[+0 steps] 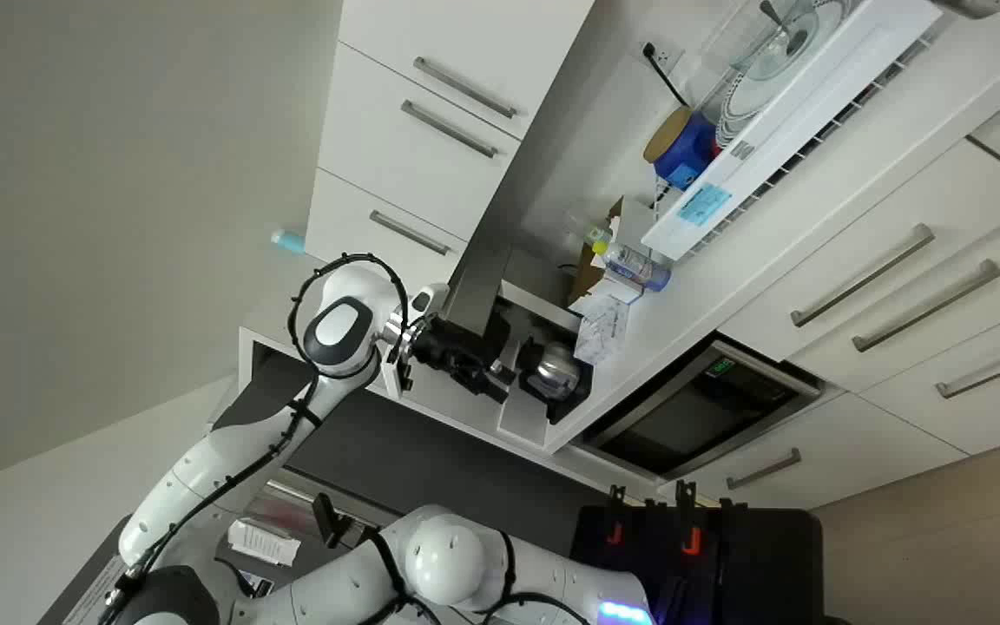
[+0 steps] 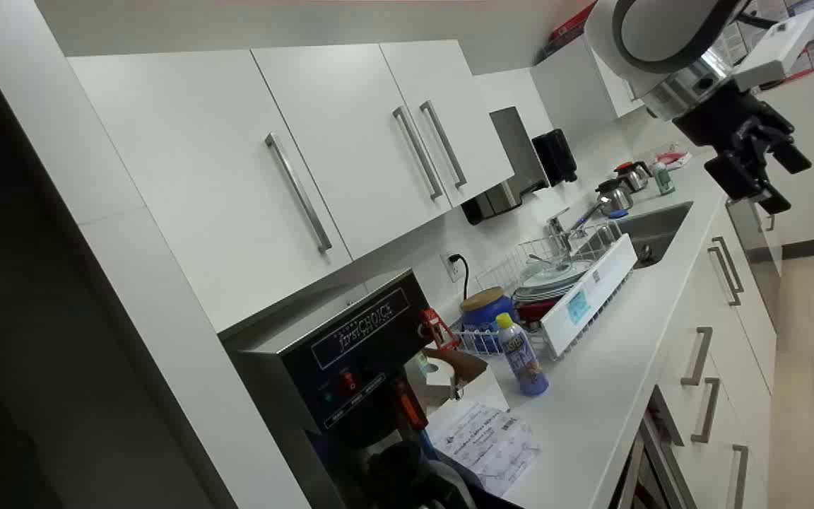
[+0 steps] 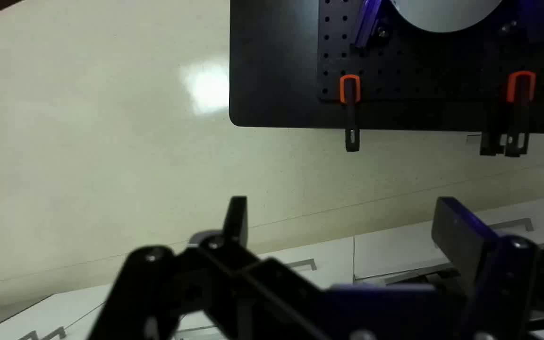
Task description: Open the top drawer of the kitchen unit
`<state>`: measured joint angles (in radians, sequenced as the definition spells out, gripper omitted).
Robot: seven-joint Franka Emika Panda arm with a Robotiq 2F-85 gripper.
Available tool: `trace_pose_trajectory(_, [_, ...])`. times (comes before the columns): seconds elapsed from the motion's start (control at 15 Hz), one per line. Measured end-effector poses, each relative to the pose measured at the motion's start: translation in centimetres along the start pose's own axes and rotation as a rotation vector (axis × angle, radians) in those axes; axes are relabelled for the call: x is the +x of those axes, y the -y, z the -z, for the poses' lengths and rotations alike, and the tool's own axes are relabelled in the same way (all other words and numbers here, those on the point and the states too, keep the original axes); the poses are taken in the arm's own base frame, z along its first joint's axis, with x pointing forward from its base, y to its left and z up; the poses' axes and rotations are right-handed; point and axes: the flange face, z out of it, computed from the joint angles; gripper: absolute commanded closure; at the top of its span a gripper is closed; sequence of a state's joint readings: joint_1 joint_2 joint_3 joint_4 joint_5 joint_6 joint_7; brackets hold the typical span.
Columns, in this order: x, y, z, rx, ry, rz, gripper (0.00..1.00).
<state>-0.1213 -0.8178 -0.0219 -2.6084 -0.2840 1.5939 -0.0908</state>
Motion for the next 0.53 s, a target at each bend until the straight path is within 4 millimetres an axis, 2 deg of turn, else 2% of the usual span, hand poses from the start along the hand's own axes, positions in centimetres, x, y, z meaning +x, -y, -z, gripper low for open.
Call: trace_pose_trajectory(0.53, [0.06,-0.22,-0.07,0.009,-0.004,-0.001,0.0])
